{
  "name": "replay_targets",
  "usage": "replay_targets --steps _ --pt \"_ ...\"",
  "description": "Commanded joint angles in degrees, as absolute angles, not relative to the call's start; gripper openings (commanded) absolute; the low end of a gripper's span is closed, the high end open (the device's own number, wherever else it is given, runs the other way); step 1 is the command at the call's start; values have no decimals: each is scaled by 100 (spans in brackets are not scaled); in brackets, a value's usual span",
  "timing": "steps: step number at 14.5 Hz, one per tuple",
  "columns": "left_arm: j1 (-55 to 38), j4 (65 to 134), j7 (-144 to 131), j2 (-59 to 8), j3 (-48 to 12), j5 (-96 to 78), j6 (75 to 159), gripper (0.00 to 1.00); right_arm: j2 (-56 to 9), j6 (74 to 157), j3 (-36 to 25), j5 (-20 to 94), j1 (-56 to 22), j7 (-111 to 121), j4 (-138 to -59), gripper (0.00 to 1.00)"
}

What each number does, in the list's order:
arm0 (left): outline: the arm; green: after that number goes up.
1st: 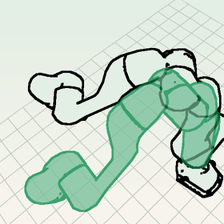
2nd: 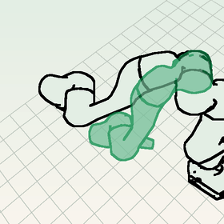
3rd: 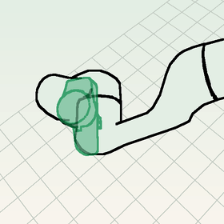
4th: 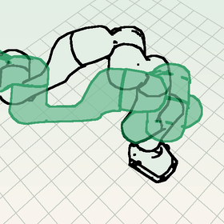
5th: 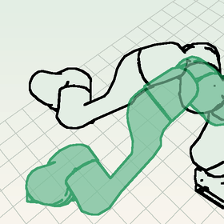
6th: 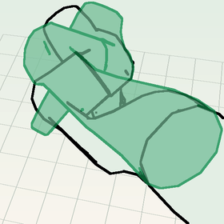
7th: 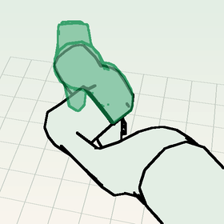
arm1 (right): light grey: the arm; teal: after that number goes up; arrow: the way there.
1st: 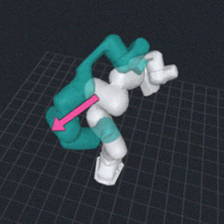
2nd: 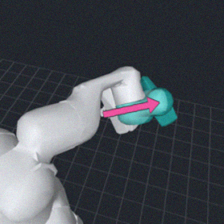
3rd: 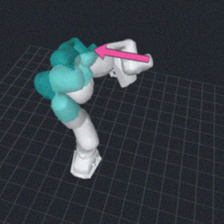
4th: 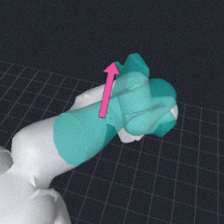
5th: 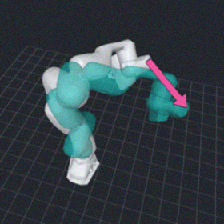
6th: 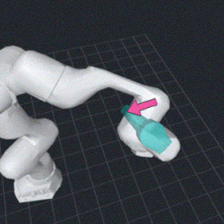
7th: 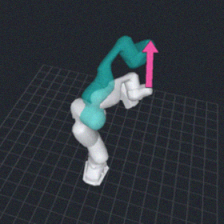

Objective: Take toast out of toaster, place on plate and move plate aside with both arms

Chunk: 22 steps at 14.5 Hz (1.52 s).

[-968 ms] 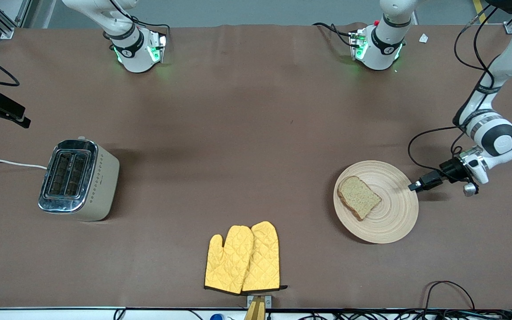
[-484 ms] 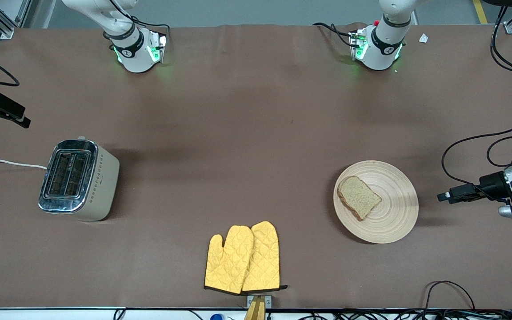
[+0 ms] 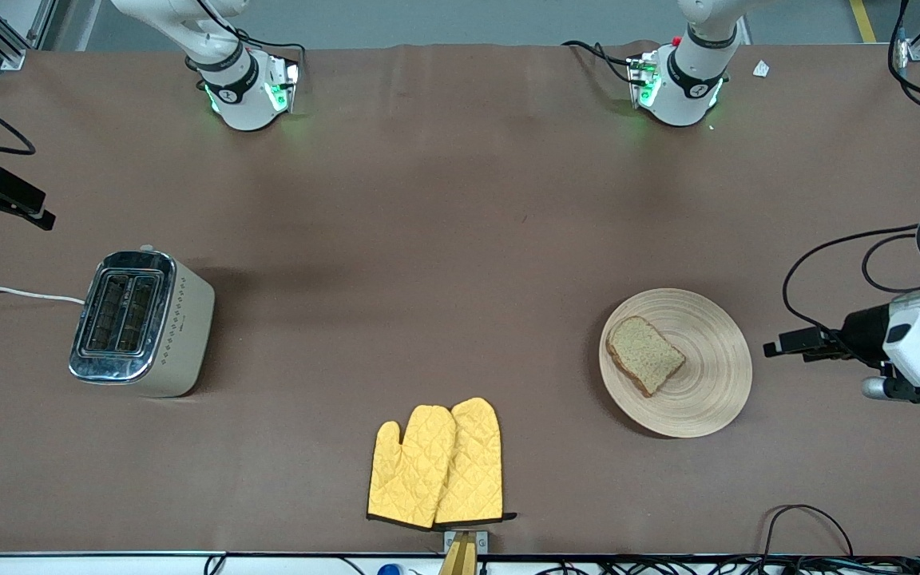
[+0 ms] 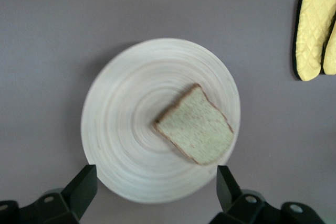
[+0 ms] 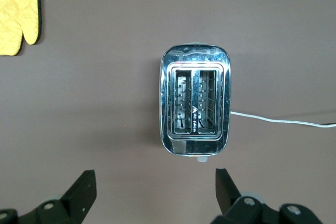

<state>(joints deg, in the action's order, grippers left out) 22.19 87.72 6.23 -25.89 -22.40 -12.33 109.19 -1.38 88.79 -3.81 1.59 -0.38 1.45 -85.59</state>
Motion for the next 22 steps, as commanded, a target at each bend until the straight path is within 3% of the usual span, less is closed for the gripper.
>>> replay_targets --steps 1,7,13,22 --pt "1961 8877 -287 -1971 -2416 -722 10382 100 -158 8868 -281 97 70 202 -8490 100" --pt "1645 8894 -1029 -1171 -2892 -88 9694 100 -158 8859 -281 88 35 211 -8473 100" --pt "344 9254 -949 -116 -1268 -88 9431 100 -158 8807 -281 79 44 141 -8429 100" --pt "-167 9572 -976 642 -826 244 8491 100 -158 8850 -290 97 70 132 -8429 100"
